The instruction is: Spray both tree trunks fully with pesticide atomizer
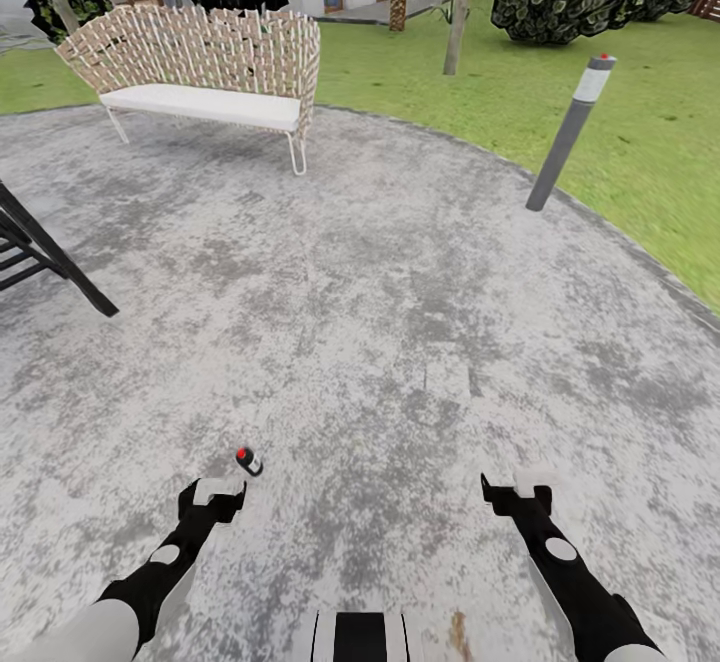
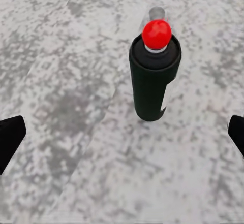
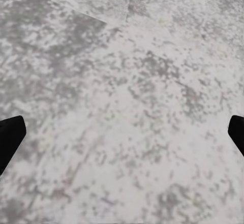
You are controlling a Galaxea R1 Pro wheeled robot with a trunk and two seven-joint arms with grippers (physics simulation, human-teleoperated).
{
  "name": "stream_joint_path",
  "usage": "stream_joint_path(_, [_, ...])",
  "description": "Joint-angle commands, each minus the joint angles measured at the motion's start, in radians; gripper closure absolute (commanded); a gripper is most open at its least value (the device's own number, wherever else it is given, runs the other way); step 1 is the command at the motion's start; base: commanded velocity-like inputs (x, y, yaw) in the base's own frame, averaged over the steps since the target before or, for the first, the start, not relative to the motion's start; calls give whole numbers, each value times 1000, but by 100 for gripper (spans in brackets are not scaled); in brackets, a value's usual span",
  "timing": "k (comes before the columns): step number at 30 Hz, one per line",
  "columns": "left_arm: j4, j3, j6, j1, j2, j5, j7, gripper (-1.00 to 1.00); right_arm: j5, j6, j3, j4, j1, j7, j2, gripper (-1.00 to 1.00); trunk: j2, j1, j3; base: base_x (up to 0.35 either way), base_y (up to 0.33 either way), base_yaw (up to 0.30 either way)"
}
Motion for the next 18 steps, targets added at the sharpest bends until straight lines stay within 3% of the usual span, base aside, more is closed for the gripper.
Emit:
stream_joint_path(1, [1,-5,-3,0,1,2,1,-100,1,-3,1,0,0,-3,-1,-100,0,0,-1,311,0,0])
stream_joint_path(5, [1,-5,-3,0,1,2,1,-100,1,-2,0,-3,0,-3,-1,-100,0,0,-1,280,0,0])
stream_joint_path(10, [1,-5,-4,0,0,0,1,-100,1,-3,0,-4,0,-3,-2,-100,0,0,-1,53,-16,0])
stream_joint_path(18, [1,-5,-4,0,-2,0,1,-100,1,-3,0,-3,0,-3,-2,-100,0,0,-1,55,-144,0])
